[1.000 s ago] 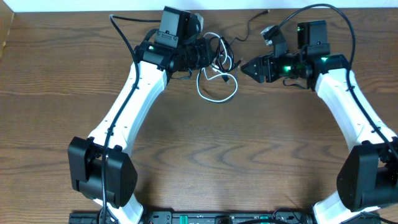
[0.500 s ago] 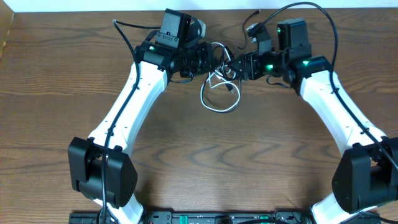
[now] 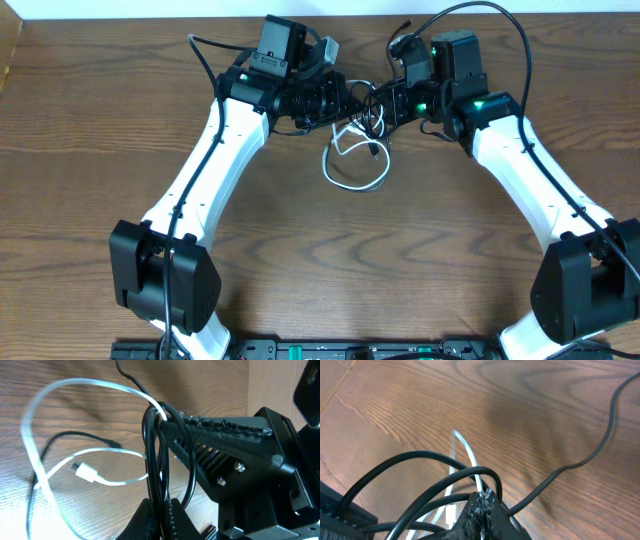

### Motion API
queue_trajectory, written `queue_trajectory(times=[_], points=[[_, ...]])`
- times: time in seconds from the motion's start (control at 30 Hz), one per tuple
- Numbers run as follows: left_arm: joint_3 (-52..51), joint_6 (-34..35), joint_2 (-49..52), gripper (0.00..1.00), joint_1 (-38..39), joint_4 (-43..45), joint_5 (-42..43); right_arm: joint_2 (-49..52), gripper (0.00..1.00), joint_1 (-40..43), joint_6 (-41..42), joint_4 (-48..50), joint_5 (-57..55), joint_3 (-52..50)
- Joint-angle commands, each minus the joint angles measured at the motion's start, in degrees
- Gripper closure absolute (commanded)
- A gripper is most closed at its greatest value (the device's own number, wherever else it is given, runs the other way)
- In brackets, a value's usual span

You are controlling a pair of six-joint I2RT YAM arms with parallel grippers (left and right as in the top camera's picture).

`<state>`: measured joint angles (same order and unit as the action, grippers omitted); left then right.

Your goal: Untangle cables

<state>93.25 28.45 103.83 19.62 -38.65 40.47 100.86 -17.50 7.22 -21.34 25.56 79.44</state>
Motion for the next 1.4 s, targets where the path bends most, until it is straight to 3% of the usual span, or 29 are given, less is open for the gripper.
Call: queue_trajectory(times=[0.0, 0.07, 0.23, 0.33, 0.47, 0.6, 0.73, 0.83, 1.37], points=[[0.74, -1.42, -0.22, 0.93, 0.07, -0.11, 2.19, 0.52, 0.99, -0.15, 0.00, 0.11, -1.44, 0.39], [0.74, -1.42, -0.24, 0.92, 0.07, -0.11, 2.25, 0.52, 0.98, -0.17, 0.02, 0.11, -1.29, 0.39], [0.74, -1.64, -0.24, 0.93, 0.07, -0.02, 3.58, 0.57, 0.80, -1.01, 0.00, 0.15, 0.02, 0.37], [0.74, -1.84, -0.22, 0.92, 0.07, -0.07, 4.11, 1.53, 0.82, -1.42, 0.02, 0.26, 0.02, 0.37], [0.74, -4.13, -0.22, 0.93, 0.04, -0.09, 4.07, 3.45, 0.99, -1.01, 0.02, -1.11, -0.61, 0.37], [0.74, -8.13, -0.22, 0.92, -0.28, -0.90, 0.42, 3.78, 0.99, 0.68, 0.02, -3.41, -4.72, 0.37], [0.74, -8.33, -0.22, 0.93, -1.09, -5.31, -13.68, 2.67, 0.99, 4.20, 0.63, -4.92, -9.94, 0.39], [0.74, -9.92, -0.24, 0.93, -2.47, -7.69, -19.15, 2.19, 0.99, 8.00, 3.61, -7.13, -14.05, 0.39], [0.74, -13.29, -4.09, 0.93, -10.45, -8.07, -19.10, 2.40, 0.99, 25.20, 7.56, -17.46, -38.56, 0.37]])
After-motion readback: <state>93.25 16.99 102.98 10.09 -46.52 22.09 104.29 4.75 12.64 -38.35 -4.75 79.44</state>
